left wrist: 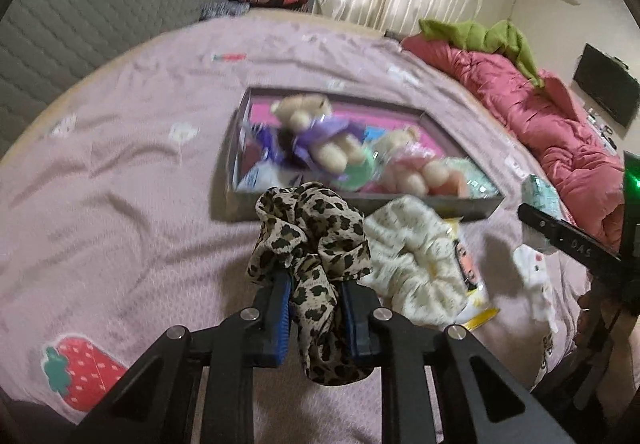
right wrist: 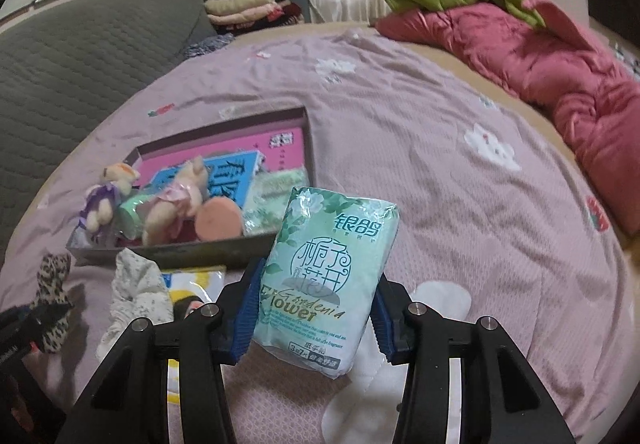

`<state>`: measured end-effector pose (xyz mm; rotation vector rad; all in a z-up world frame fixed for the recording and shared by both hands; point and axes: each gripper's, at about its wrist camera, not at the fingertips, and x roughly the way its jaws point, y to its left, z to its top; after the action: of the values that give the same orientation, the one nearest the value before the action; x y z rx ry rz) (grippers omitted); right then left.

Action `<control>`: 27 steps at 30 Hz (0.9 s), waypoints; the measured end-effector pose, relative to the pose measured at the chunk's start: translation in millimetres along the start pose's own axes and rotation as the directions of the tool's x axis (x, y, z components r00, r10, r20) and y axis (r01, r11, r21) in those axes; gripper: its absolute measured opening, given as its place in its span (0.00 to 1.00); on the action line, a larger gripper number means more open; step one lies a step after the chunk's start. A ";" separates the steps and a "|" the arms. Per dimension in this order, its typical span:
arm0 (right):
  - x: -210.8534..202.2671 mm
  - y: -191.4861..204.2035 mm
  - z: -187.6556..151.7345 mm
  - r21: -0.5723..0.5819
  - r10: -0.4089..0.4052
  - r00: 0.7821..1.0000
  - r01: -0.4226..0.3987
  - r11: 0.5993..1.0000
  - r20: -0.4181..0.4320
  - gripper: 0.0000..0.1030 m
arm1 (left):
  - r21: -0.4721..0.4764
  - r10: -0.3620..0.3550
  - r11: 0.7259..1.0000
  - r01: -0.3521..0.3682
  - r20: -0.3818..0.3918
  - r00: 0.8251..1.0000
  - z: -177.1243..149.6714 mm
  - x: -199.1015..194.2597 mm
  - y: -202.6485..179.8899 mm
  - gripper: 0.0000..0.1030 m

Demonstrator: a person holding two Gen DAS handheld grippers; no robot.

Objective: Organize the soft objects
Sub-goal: 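Grasp the leopard-print scrunchie with the left tool while the right tool grasps the green Flower tissue pack, then carry the leopard scrunchie and the tissue pack over the tray box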

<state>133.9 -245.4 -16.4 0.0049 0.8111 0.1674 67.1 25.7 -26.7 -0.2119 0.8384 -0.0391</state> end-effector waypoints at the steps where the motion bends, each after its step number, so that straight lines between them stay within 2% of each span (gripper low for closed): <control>1: -1.7 2.4 1.4 -0.010 0.003 1.000 -0.003 1.000 0.009 0.48 | 0.010 -0.001 1.000 0.000 0.016 1.000 1.6 -2.7 -1.6 0.21; 7: -6.9 17.5 11.8 -0.070 0.035 0.998 -0.031 0.997 0.052 0.48 | 0.047 -0.008 0.999 0.005 0.069 0.998 11.6 -7.9 -9.9 0.21; 14: -5.4 26.7 20.8 -0.100 0.069 0.995 -0.062 0.993 0.069 0.48 | 0.079 -0.033 0.997 0.026 0.096 0.995 22.7 -1.3 -21.6 0.21; 20: 0.3 28.3 33.3 -0.112 0.075 0.993 -0.065 0.992 0.086 0.48 | 0.098 -0.075 0.993 0.062 0.128 0.989 38.0 3.0 -34.2 0.21; 27: 10.2 28.8 50.2 -0.132 0.078 0.991 -0.063 0.989 0.112 0.48 | 0.138 -0.091 0.988 0.067 0.176 0.980 60.2 15.2 -50.5 0.21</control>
<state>172.9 -212.4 12.8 -0.0766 0.6826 0.2836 124.4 -15.2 11.4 -0.1226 0.6420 -0.1468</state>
